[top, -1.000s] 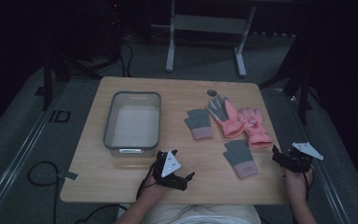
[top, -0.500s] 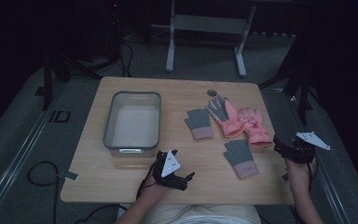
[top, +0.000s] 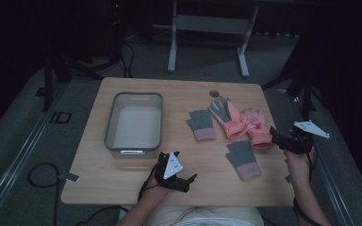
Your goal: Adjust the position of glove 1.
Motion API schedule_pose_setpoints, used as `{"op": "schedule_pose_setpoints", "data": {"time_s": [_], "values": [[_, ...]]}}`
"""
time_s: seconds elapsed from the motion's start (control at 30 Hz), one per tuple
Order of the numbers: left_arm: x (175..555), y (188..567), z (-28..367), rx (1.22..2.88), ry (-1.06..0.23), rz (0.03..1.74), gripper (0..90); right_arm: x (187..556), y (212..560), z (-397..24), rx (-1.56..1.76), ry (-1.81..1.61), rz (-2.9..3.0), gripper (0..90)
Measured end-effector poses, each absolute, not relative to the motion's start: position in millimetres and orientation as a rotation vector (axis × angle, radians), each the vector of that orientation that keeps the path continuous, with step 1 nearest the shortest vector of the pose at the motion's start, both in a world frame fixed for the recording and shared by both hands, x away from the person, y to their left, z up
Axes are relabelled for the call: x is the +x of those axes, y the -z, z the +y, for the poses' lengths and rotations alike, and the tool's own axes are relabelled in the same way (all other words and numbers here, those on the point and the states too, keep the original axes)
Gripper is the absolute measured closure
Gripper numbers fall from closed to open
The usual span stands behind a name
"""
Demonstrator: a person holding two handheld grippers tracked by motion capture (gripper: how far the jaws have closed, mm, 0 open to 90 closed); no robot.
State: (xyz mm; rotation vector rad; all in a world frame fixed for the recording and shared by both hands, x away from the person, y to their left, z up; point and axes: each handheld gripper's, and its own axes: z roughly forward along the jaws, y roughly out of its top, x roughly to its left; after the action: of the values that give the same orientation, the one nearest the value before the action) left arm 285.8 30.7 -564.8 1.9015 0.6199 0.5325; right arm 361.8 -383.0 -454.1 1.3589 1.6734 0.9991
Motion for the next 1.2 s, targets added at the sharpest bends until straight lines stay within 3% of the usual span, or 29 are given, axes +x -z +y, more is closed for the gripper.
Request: {"op": "schedule_pose_setpoints", "data": {"time_s": [0.63, 0.9, 1.2], "values": [[286.3, 564.8, 31.3, 1.898, -0.525, 0.619, 0.0, 387.4, 425.9, -331.4, 1.205, -1.066, 1.799, 13.7], [285.7, 564.9, 31.0, 1.899, -0.528, 0.616, 0.0, 401.8, 431.2, -304.5, 1.182, -1.105, 2.028, 20.7], [285.6, 564.8, 30.9, 1.903, -0.526, 0.612, 0.0, 417.6, 449.0, -271.7, 1.144, -1.135, 2.084, 13.4]]}}
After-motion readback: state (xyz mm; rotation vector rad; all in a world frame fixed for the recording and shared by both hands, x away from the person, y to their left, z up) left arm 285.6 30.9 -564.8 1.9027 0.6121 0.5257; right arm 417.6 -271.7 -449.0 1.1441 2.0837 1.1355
